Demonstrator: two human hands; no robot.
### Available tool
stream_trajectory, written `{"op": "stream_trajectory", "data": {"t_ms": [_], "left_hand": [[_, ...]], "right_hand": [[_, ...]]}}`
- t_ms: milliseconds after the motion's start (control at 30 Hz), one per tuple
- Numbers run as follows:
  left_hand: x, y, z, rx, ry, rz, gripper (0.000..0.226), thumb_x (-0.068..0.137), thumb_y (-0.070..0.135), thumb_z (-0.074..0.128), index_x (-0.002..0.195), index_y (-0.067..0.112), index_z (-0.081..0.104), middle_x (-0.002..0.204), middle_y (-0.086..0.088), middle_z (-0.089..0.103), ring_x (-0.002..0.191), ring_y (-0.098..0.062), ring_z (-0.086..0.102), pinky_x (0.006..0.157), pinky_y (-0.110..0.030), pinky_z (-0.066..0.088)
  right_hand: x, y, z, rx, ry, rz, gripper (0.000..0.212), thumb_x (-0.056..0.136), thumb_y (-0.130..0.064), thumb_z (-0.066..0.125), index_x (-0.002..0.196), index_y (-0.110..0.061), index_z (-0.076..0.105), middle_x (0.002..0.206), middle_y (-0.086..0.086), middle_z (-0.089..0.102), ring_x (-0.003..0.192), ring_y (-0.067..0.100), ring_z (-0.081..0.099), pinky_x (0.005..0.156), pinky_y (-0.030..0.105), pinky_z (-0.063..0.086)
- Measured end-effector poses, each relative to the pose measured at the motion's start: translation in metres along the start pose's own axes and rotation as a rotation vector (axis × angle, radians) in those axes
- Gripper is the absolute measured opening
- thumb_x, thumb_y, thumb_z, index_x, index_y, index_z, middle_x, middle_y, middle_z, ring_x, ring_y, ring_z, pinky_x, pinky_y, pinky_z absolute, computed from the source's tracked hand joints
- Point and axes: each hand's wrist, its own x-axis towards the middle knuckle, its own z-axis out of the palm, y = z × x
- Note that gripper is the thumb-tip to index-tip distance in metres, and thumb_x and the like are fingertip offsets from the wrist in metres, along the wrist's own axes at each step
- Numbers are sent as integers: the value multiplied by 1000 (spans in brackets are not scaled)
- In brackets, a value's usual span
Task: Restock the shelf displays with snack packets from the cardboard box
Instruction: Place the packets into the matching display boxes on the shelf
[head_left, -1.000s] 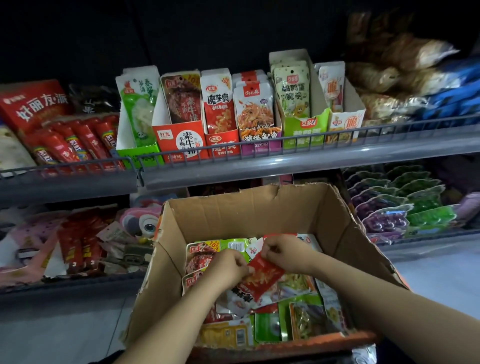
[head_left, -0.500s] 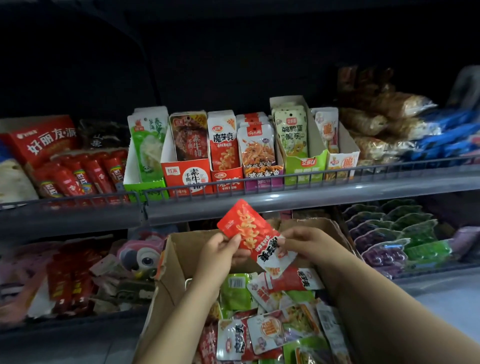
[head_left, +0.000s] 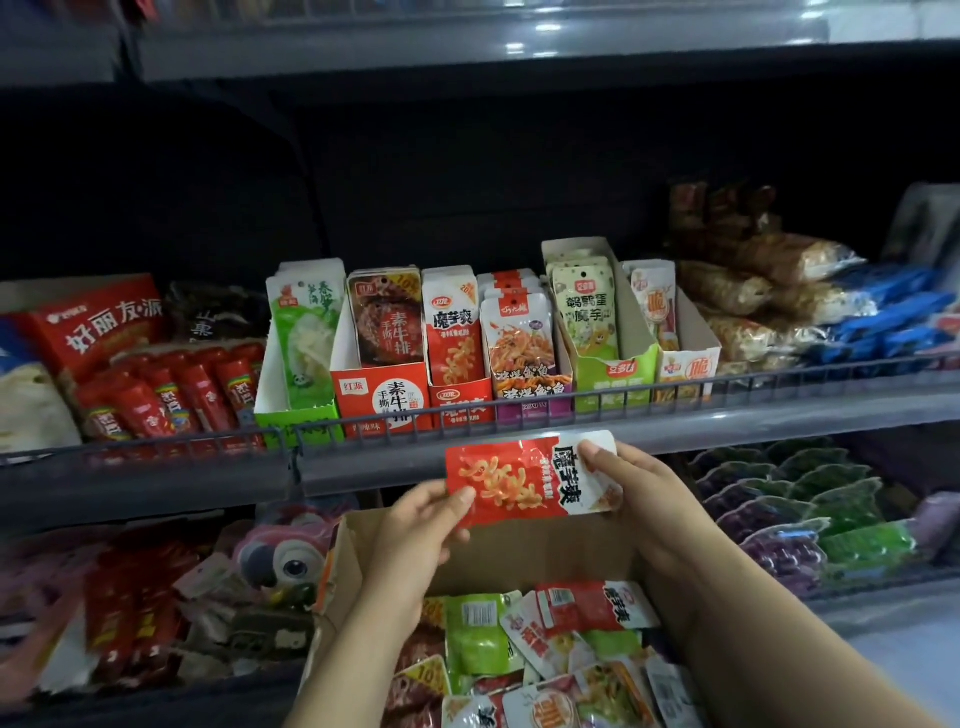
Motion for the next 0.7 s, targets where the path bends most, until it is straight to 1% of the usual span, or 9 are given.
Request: {"op": "stream_trajectory", "data": {"t_ms": [67, 133, 200, 267, 333, 400, 533, 633, 700], "left_hand": [[-4, 3, -2, 65, -36, 18, 15, 86, 28, 66, 96, 18, 69, 75, 9, 70, 59, -4, 59, 52, -16, 37], [-6, 4, -2, 62, -40, 12, 17, 86, 27, 66, 95, 14, 69, 73, 7, 69, 57, -4, 58, 49, -15, 34], [-9, 5, -2, 14, 12, 3, 17, 85, 26, 66, 93, 11, 69, 71, 4, 68, 55, -4, 58, 47, -15, 34], [-13, 8, -1, -43, 79, 2, 15, 85, 25, 66, 89, 11, 69, 69, 2, 67, 52, -3, 57, 46, -16, 34], [-15, 15, 2, -61, 106, 27, 14, 85, 27, 67, 86, 13, 70, 67, 3, 67, 51, -3, 57, 50, -19, 37], [-13, 23, 6, -53, 115, 42, 14, 85, 29, 67, 85, 15, 70, 62, 5, 66, 53, -5, 56, 59, -24, 40], [-3, 31, 11, -60, 149, 67, 15, 85, 27, 68, 81, 13, 69, 53, 9, 59, 51, -7, 50, 61, -26, 39], [5, 30, 10, -79, 145, 90, 14, 86, 29, 66, 83, 16, 68, 59, 11, 63, 58, -9, 52, 62, -25, 40], [12, 33, 7, -16, 157, 162, 10, 88, 30, 63, 86, 21, 65, 74, 11, 67, 67, -8, 58, 61, -21, 42]], "right_hand": [[-1, -3, 6, 23, 8, -6, 32, 81, -25, 63, 101, -2, 67, 95, 20, 71, 78, 27, 67, 82, 41, 53], [-3, -6, 10, 78, -13, 10, 29, 85, -24, 60, 103, -1, 67, 97, 20, 71, 78, 26, 68, 77, 38, 56], [-8, -5, 12, 125, -69, 38, 31, 87, -24, 58, 108, -2, 65, 100, 18, 70, 81, 25, 68, 73, 32, 56], [-11, -3, 13, 153, -113, 58, 35, 82, -26, 60, 109, -4, 63, 100, 15, 70, 87, 24, 67, 77, 32, 50], [-14, -1, 17, 131, -131, 55, 30, 77, -24, 61, 102, -8, 63, 94, 10, 72, 89, 24, 68, 79, 33, 48], [-15, -2, 25, 76, -107, 30, 30, 75, -25, 62, 101, -10, 63, 93, 8, 72, 87, 22, 68, 76, 31, 49], [-7, -9, 37, 20, 11, -28, 28, 76, -27, 63, 99, -10, 63, 86, 8, 72, 68, 14, 66, 61, 25, 43], [4, -15, 42, -8, 20, -44, 17, 89, -21, 58, 101, -10, 61, 84, 5, 72, 64, 14, 64, 60, 26, 39], [12, -19, 48, -9, 22, -46, 12, 92, -19, 55, 100, -11, 59, 82, 4, 71, 65, 15, 64, 60, 26, 40]]}}
